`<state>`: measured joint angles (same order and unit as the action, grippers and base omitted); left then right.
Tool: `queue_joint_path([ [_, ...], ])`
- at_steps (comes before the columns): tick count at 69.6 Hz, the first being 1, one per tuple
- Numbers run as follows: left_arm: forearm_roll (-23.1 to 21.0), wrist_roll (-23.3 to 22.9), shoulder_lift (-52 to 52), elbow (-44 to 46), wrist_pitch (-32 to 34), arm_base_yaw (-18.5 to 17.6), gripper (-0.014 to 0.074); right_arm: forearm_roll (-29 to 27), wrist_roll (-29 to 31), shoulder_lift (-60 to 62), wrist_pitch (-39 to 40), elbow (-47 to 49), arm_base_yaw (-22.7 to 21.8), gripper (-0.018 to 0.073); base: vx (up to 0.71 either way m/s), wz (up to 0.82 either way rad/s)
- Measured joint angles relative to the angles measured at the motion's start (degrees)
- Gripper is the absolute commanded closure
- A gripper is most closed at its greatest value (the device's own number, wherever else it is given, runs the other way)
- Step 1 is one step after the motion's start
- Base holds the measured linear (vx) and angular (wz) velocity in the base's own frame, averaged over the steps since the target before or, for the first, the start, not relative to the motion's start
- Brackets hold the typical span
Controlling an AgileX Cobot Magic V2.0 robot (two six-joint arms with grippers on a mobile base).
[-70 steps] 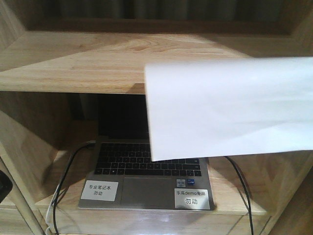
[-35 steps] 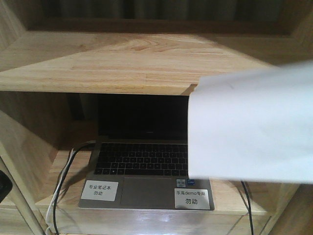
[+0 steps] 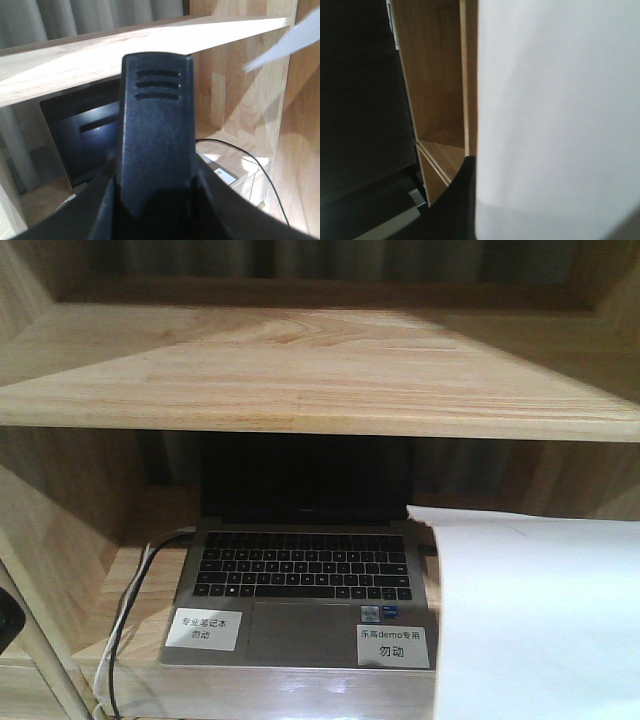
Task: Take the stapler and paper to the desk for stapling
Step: 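Pull the paper off the shelf with the right gripper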
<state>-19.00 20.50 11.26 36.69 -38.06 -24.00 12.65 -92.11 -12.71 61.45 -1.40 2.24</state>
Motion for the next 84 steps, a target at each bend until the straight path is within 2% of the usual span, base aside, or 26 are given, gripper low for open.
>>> queue_joint_path([
  [17, 0.00, 0.00, 0.00, 0.00, 0.00, 0.00, 0.0603, -2.36, -0.42, 1.97, 2.34, -0.12, 0.00, 0.0564, 0.00, 0.00],
  [84, 0.00, 0.00, 0.00, 0.00, 0.00, 0.00, 0.0603, -2.05, -0.60, 1.97, 2.89, -0.12, 0.00, 0.0564, 0.00, 0.00],
])
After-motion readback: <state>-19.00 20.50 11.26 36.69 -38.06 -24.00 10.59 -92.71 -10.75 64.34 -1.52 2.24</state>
